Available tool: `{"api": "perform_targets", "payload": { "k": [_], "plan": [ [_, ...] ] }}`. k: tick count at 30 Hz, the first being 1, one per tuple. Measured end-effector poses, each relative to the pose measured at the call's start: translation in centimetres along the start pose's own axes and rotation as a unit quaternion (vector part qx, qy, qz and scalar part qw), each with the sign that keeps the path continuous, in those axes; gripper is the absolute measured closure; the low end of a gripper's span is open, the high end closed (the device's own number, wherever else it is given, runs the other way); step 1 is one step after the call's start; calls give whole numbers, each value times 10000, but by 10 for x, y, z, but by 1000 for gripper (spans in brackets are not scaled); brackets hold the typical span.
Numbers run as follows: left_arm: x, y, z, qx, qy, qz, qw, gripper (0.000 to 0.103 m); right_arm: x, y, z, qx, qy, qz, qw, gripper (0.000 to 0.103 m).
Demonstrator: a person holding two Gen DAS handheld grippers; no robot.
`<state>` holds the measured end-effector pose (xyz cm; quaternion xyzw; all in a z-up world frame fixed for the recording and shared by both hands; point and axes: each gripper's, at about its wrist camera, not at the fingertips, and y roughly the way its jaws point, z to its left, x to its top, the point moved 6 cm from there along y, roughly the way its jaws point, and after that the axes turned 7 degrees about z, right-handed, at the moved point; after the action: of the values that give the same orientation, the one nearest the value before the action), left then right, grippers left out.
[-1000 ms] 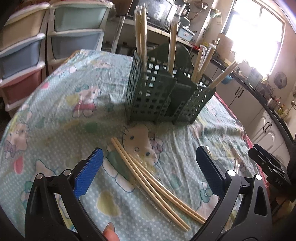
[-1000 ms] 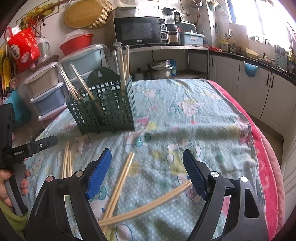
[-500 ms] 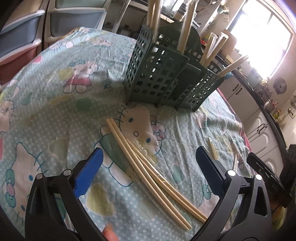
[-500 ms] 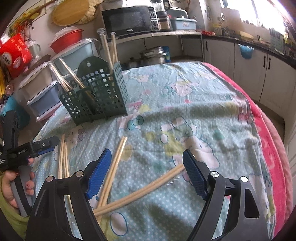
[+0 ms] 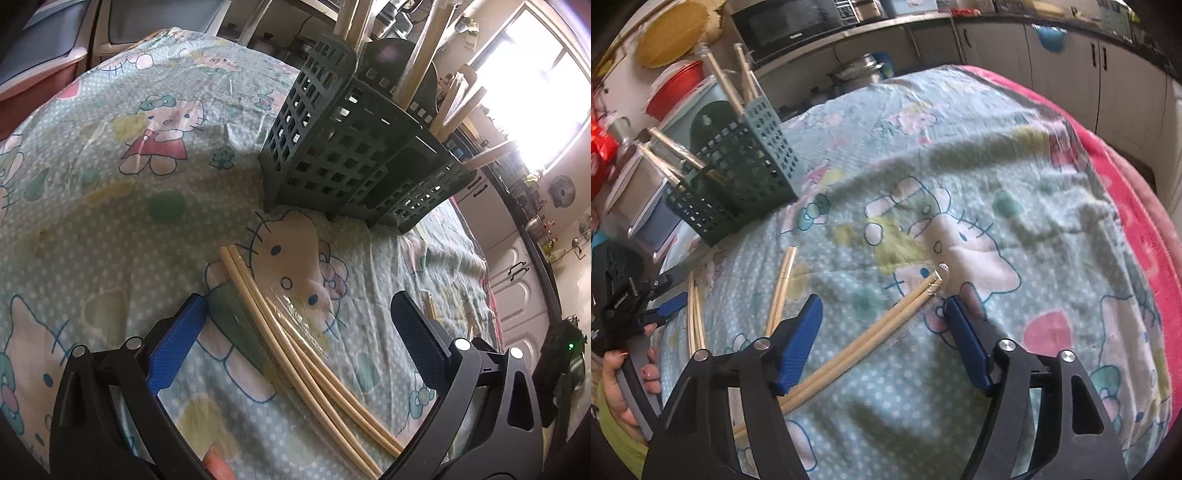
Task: Organize utensils
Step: 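Lower both open grippers onto the loose chopsticks on the cloth, then close the right gripper on a chopstick while the left gripper grasps another chopstick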
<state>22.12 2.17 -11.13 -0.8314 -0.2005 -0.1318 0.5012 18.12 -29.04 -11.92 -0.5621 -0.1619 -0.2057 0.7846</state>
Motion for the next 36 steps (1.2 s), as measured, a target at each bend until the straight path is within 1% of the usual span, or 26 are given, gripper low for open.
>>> {"api": "perform_targets", "payload": {
  "k": [4, 6, 8, 9, 10, 11, 12, 13, 15, 17, 22, 25, 27, 28, 30, 31, 33, 36],
  "plan": [
    [4, 2, 2, -19, -60, -12, 10000, 11, 6, 4, -2, -35, 55, 5, 10000, 41],
    [6, 2, 3, 55, -39, -15, 10000, 15, 9, 7, -3, -63, 66, 8, 10000, 44],
    [8, 2, 5, 141, -28, -31, 9999, 21, 12, 9, -5, -104, 96, -15, 9999, 49],
    [8, 3, 6, 161, -41, -41, 9999, 23, 14, 10, -7, -117, 125, -31, 9998, 53],
    [9, 2, 7, 199, -55, -60, 9998, 25, 15, 10, -8, -134, 169, -56, 9998, 60],
    [9, 2, 8, 249, -47, -74, 9997, 29, 17, 10, -12, -143, 238, -82, 9996, 63],
    [10, 2, 9, 307, -25, -84, 9995, 32, 17, 10, -13, -136, 277, -90, 9995, 69],
    [10, 3, 9, 376, -2, -96, 9992, 34, 18, 10, -16, -137, 324, -104, 9993, 77],
    [11, 4, 11, 482, 22, -111, 9988, 38, 19, 9, -23, -118, 431, -137, 9989, 86],
    [12, 5, 11, 552, 41, -107, 9984, 40, 21, 8, -28, 25, 557, -187, 9983, 90],
    [15, 9, 10, 792, 178, -97, 9967, 45, 22, 2, -30, 249, 616, -367, 9971, 93],
    [18, 10, 11, 961, 209, -108, 9951, 54, 25, -4, -25, 397, 560, -475, 9965, 94],
    [18, 10, 13, 1046, 216, -113, 9942, 62, 26, -9, -19, 489, 473, -555, 9961, 94],
    [19, 10, 13, 1103, 233, -112, 9936, 64, 26, -11, -17, 504, 434, -586, 9961, 94],
    [20, 10, 16, 1185, 230, -132, 9926, 73, 28, -16, -10, 542, 304, -647, 9960, 95],
    [20, 9, 17, 1199, 215, -143, 9925, 75, 29, -18, -7, 542, 257, -678, 9959, 95],
    [21, 7, 22, 1200, 131, -177, 9925, 86, 30, -23, -1, 545, 153, -736, 9957, 95],
    [22, 3, 27, 1030, -56, -232, 9944, 92, 34, -32, 9, 545, -2, -859, 9948, 95]
  ]
}}
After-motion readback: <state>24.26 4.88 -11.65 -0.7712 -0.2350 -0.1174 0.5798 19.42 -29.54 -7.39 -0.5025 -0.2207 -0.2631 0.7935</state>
